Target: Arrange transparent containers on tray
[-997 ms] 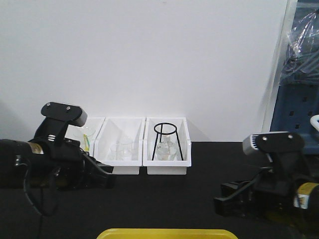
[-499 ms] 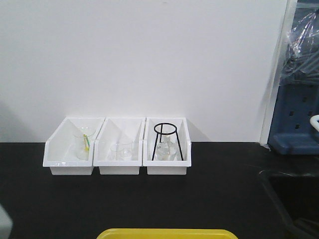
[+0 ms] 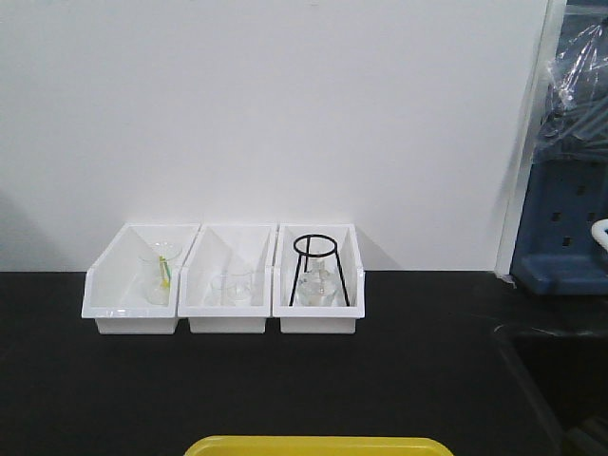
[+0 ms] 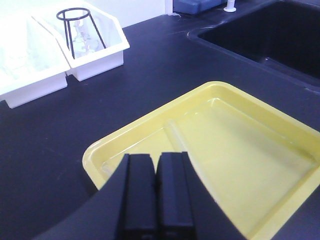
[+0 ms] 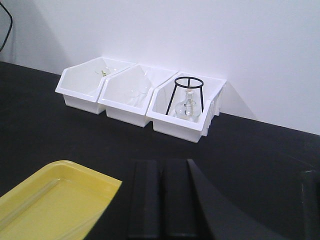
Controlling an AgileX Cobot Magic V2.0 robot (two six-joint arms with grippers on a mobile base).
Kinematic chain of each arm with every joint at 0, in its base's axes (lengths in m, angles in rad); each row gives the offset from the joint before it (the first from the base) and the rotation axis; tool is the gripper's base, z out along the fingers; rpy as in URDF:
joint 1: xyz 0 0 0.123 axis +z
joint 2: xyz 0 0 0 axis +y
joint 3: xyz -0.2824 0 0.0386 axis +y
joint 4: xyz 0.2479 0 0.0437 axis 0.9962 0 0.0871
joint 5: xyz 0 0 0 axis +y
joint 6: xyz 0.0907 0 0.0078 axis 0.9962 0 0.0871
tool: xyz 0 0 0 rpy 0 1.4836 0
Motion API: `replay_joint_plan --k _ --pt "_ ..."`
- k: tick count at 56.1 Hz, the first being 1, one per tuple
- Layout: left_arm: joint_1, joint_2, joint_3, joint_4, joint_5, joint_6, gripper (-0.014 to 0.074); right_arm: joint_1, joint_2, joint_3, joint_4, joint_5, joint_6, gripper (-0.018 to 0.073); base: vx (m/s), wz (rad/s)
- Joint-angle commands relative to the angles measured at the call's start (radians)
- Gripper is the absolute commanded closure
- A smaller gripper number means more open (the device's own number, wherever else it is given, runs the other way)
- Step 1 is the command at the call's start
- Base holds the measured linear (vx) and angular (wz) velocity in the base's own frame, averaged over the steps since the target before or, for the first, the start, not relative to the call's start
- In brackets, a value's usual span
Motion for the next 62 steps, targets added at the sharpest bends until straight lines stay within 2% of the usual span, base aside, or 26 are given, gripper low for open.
replay_joint_plan --k 1,23,27,33,38,46,54,58,62 --pt "-0.007 -0.005 -0.024 -0.016 -0.077 -0.005 0.0597 -0.001 0.003 -0.032 -0.004 -0.089 -0.008 0.0572 0.00 0.00" --pt "-0.005 -0.008 -0.024 -0.016 -0.077 -0.005 0.0597 -0.001 0.003 -0.032 -0.004 -0.087 -0.008 0.0572 0.00 0.00" --pt "0.010 -0.037 -0.023 0.012 -0.082 0.015 0.0597 -0.001 0.003 -0.032 -0.004 -0.084 -0.008 0.0572 0.00 0.00" --pt "0.095 -0.141 0.004 0.071 -0.048 0.029 0.0597 -0.001 0.003 -0.032 -0.004 -0.084 -0.008 0.0572 0.00 0.00" --pt "0.201 -0.259 0.078 0.071 -0.014 0.029 0.0597 -0.001 0.003 -0.032 -0.004 -0.084 -0.008 0.0572 0.00 0.00" --pt "0.320 -0.459 0.233 0.071 -0.001 0.029 0.0597 -0.001 0.003 -0.032 -0.004 -0.084 -0.008 0.0572 0.00 0.00" --pt "0.384 -0.623 0.368 0.070 -0.004 0.029 0.0597 -0.001 0.003 -0.032 -0.004 -0.084 -0.008 0.0572 0.00 0.00" --pt "0.395 -0.694 0.421 0.070 -0.017 0.029 0.0597 -0.001 0.003 -0.032 -0.004 -0.084 -0.008 0.0572 0.00 0.00" --pt "0.396 -0.682 0.465 0.066 -0.058 0.026 0.0597 -0.001 0.002 -0.032 -0.004 -0.080 -0.008 0.0572 0.00 0.00"
